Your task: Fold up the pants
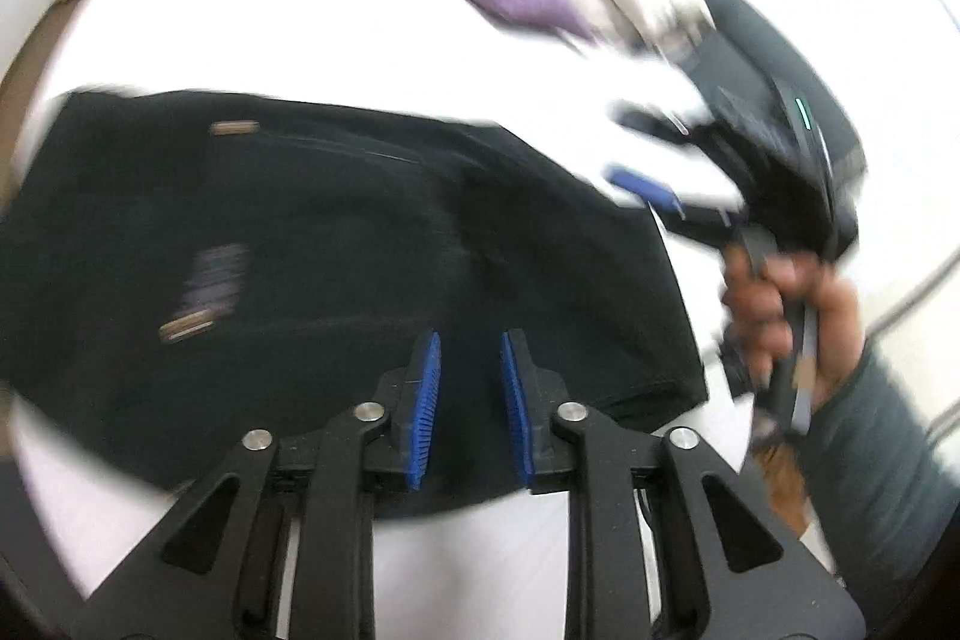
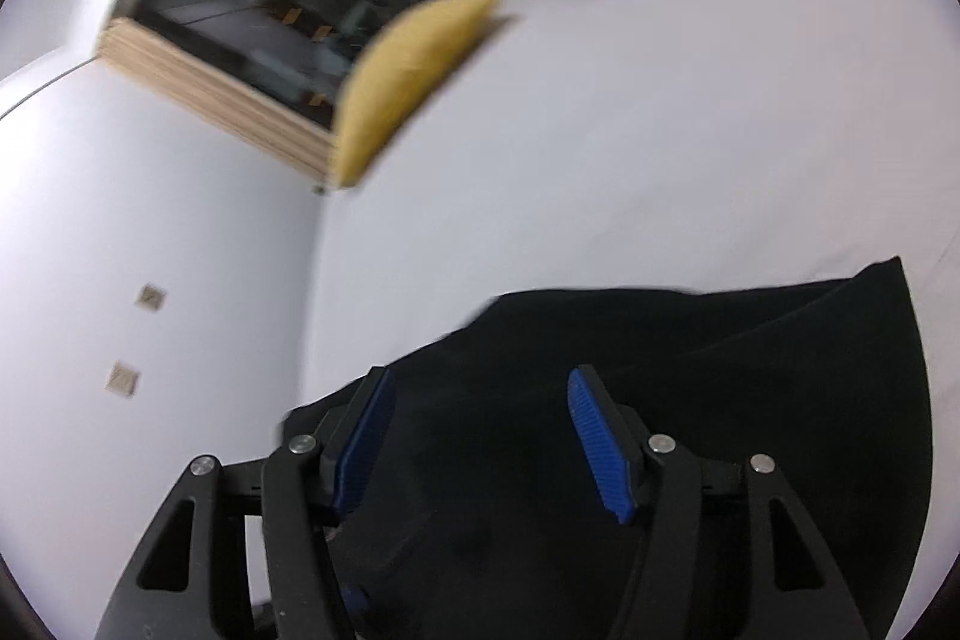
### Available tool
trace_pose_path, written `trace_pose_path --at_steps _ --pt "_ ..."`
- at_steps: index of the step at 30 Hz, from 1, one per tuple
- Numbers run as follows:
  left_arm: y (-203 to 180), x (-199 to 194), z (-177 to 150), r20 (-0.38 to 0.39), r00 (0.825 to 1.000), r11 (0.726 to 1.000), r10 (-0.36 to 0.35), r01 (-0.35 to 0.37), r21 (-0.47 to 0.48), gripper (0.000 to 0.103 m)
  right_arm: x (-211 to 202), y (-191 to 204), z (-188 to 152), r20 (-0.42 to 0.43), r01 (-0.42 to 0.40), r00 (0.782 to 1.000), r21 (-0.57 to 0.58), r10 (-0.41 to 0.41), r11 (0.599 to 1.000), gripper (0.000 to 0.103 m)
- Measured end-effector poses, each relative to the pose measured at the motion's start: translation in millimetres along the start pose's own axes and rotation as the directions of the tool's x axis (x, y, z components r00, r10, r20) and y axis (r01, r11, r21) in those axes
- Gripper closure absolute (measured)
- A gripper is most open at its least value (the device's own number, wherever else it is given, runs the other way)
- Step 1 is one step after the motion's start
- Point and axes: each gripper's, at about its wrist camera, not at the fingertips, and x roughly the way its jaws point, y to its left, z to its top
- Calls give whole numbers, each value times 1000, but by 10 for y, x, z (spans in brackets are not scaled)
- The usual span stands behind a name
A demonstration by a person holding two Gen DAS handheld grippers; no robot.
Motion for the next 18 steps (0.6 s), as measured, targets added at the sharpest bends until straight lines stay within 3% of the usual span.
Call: trace_pose_path --at_steps 1,2,3,5,9,12,16,18 --pt "172 -184 -37 32 999 999 11 -9 -50 55 0 67 -85 -2 -15 1000 -9 15 1000 39" --pt "355 -367 -59 69 997 995 30 -23 -100 26 -15 118 -195 -6 -28 1000 -16 28 999 39" --pt "529 -560 -113 119 991 987 57 -38 -155 14 7 166 -275 -13 -39 999 -18 39 999 39" --pt "868 -950 -262 214 968 957 130 -66 -282 13 71 205 -439 -32 -39 999 -17 38 999 39" --pt "1367 -1225 -454 269 942 902 199 -69 -427 13 236 212 -550 -60 -33 998 12 33 999 39" --pt "1624 -1147 -483 262 954 857 143 13 -516 13 236 241 -577 -65 -36 997 23 38 999 39" --pt "1643 -942 -453 247 967 844 69 76 -531 13 175 364 -618 -71 -43 997 -4 42 999 39" --pt "1716 -807 -466 242 970 816 35 112 -568 13 187 436 -626 -68 -51 996 -4 51 999 39"
